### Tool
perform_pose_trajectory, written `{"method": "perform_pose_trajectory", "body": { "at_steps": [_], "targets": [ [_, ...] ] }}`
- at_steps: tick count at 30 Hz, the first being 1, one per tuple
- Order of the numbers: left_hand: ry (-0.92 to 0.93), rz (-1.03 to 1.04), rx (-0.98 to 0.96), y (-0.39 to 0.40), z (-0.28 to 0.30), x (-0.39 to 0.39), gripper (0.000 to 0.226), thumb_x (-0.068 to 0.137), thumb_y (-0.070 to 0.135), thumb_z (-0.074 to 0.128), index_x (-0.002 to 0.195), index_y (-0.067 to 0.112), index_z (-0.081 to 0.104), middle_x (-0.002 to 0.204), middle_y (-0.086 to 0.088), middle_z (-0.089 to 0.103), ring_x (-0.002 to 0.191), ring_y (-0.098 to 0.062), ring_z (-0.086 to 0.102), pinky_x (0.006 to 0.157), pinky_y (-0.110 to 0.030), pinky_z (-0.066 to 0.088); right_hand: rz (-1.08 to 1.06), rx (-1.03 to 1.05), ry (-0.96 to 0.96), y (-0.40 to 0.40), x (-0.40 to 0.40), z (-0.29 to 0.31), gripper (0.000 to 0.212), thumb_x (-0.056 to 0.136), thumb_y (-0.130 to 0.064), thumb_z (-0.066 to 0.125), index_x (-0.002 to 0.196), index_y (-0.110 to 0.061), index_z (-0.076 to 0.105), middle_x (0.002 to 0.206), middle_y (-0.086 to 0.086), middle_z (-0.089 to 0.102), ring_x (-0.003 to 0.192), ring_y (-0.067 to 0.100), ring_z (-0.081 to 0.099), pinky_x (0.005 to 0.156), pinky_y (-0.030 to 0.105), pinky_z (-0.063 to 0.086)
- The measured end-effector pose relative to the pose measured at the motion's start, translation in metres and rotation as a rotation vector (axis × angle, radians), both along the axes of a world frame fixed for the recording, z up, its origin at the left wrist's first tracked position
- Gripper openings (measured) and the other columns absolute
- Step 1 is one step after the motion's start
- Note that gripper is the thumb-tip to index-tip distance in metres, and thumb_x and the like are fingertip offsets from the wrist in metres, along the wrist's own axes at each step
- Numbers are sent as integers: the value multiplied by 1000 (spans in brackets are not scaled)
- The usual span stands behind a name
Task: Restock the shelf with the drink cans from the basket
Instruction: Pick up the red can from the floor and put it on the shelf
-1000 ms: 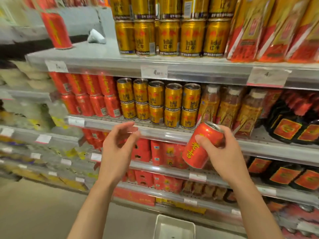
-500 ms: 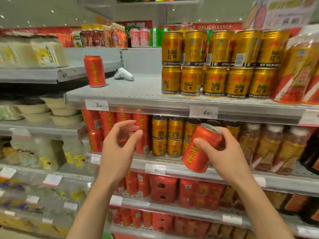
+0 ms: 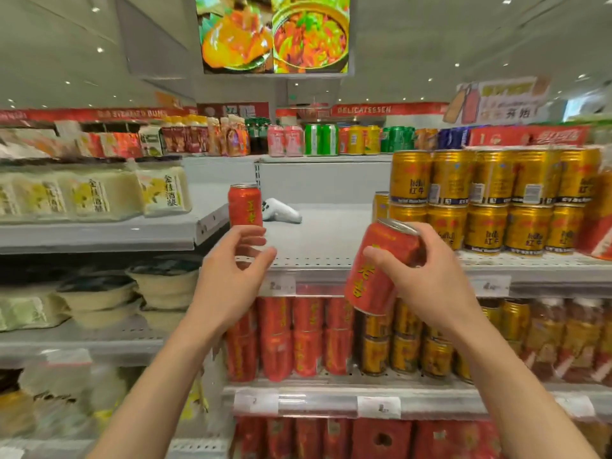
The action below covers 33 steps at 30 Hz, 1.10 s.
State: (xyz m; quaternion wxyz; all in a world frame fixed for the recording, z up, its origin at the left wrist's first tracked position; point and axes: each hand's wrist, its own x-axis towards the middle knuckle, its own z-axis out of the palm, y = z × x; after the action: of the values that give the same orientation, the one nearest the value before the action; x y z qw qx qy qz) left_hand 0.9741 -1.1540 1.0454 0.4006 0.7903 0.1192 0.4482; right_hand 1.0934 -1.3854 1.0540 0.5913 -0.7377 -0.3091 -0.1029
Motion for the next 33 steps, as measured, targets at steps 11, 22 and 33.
{"method": "perform_pose_trajectory", "body": {
  "at_steps": [11,22,33],
  "targets": [
    [336,328,664,95,72,51,40,92,28,62,131,19,57,123,-5,59,111,-24,59,94,-43,52,118,-129,-2,122,72,46,50,77,-53,80,117,-35,55,105,-16,63,97,8,64,81,33,55],
    [607,72,384,127,109,87,44,97,37,65,139,22,59,146,-2,58,126,-21,58,92,-31,50,240,-182,55,189,116,40,75,73,-52,85,134,-26,50,111,-9,63,97,6,64,79,28,53],
    [485,-63,264,138,103,86,41,96,37,68,134,24,64,134,2,65,114,-13,61,73,-16,48,448,-171,68,204,119,36,55,83,-46,81,131,-31,60,123,-5,70,108,8,68,95,38,58]
  ]
}}
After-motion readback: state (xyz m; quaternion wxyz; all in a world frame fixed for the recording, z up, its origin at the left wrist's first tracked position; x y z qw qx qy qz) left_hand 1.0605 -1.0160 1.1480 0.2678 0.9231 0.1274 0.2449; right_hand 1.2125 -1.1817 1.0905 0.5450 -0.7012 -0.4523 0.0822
